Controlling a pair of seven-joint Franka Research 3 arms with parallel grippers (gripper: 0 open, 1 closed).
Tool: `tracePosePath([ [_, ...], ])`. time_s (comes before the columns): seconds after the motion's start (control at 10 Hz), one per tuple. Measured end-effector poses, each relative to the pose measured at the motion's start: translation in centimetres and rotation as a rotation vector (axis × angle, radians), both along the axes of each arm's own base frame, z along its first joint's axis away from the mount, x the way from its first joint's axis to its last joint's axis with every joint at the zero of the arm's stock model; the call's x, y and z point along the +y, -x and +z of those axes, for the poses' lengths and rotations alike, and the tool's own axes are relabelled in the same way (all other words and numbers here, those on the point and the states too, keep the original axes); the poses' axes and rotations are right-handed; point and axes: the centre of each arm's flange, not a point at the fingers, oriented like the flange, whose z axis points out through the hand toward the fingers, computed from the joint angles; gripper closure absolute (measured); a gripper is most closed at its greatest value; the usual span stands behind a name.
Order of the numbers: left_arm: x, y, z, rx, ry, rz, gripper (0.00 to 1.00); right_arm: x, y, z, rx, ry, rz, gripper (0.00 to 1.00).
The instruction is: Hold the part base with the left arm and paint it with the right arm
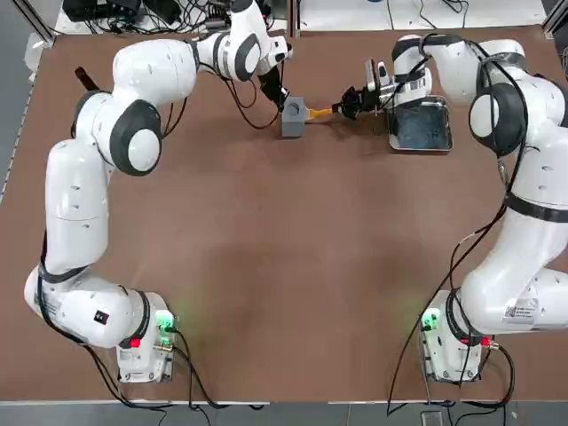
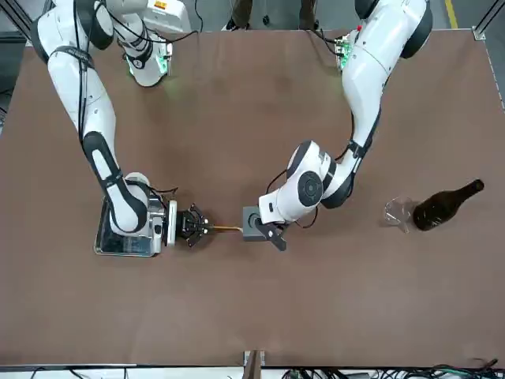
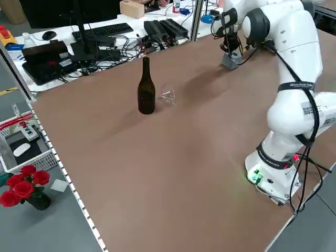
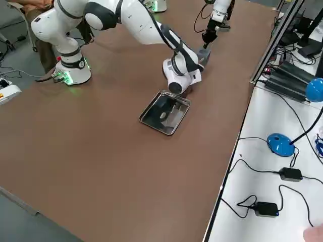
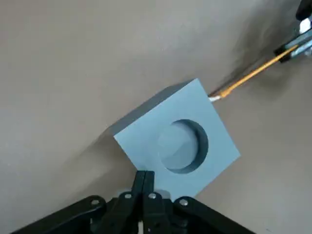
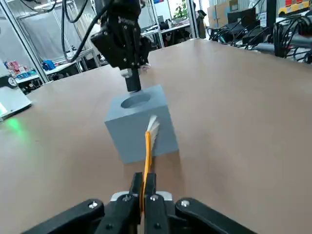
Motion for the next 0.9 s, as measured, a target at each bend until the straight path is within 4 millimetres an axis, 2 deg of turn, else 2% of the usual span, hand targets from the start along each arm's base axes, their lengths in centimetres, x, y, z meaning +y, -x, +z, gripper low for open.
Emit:
tracePosePath([
  [0.4,0.0,0.0,0.0,0.000,0.000,0.000,0.97,0.5,2.8,-1.7,0.035,-0.017,0.040,0.96],
  [0.9,0.0,0.0,0.0,0.000,0.000,0.002,0.97,0.5,4.4,-0.5,0.033,-0.054,0.074,0.96],
])
